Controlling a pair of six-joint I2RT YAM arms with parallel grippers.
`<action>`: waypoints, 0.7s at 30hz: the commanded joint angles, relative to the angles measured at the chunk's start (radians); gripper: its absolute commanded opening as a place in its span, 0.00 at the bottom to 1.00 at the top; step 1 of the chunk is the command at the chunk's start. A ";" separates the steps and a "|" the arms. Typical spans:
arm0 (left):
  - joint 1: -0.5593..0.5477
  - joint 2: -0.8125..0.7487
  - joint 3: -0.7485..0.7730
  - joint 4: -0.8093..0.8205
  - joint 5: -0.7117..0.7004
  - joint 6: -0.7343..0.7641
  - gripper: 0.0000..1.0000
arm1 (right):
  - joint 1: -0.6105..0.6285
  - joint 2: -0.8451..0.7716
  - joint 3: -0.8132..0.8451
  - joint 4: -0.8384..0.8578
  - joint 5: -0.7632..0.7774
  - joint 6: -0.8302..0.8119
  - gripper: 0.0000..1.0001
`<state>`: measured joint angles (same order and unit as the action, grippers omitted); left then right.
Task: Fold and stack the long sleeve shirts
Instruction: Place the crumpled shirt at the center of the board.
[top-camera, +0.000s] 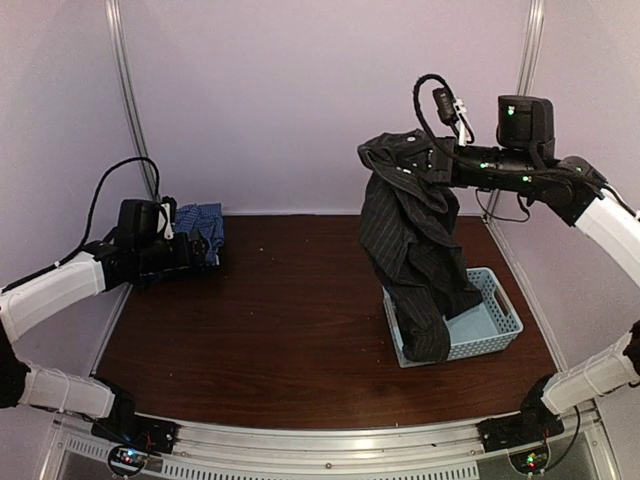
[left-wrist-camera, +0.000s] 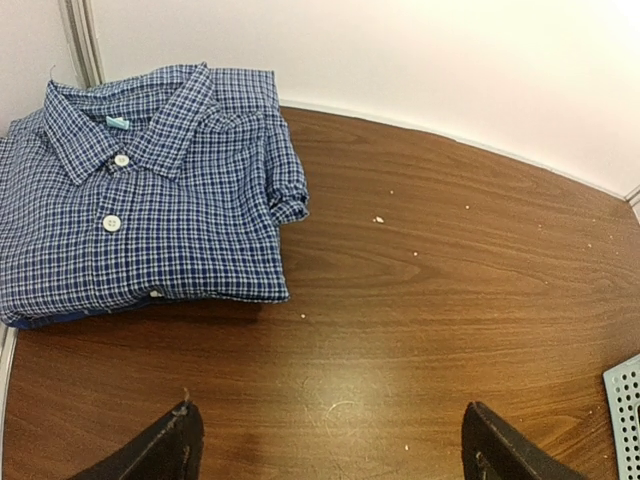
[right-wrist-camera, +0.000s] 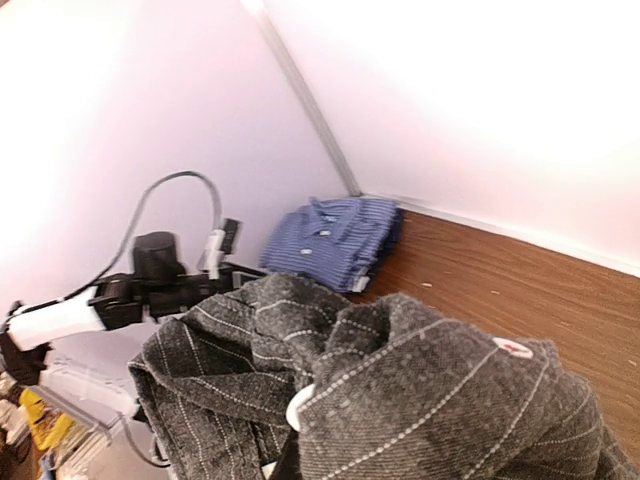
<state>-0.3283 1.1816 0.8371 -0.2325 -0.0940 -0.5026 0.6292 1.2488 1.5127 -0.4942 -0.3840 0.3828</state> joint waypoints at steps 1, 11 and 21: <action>-0.005 -0.004 0.033 0.051 0.002 0.005 0.91 | 0.146 0.141 0.185 0.150 -0.198 0.017 0.00; -0.005 -0.079 -0.025 0.057 -0.077 -0.011 0.91 | 0.314 0.438 0.606 0.276 -0.458 0.080 0.00; -0.005 -0.108 -0.063 0.074 -0.064 -0.019 0.91 | 0.227 0.543 0.646 0.392 -0.491 0.225 0.00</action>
<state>-0.3286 1.1000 0.7937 -0.2119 -0.1688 -0.5121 0.9104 1.7489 2.1429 -0.1951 -0.8547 0.5331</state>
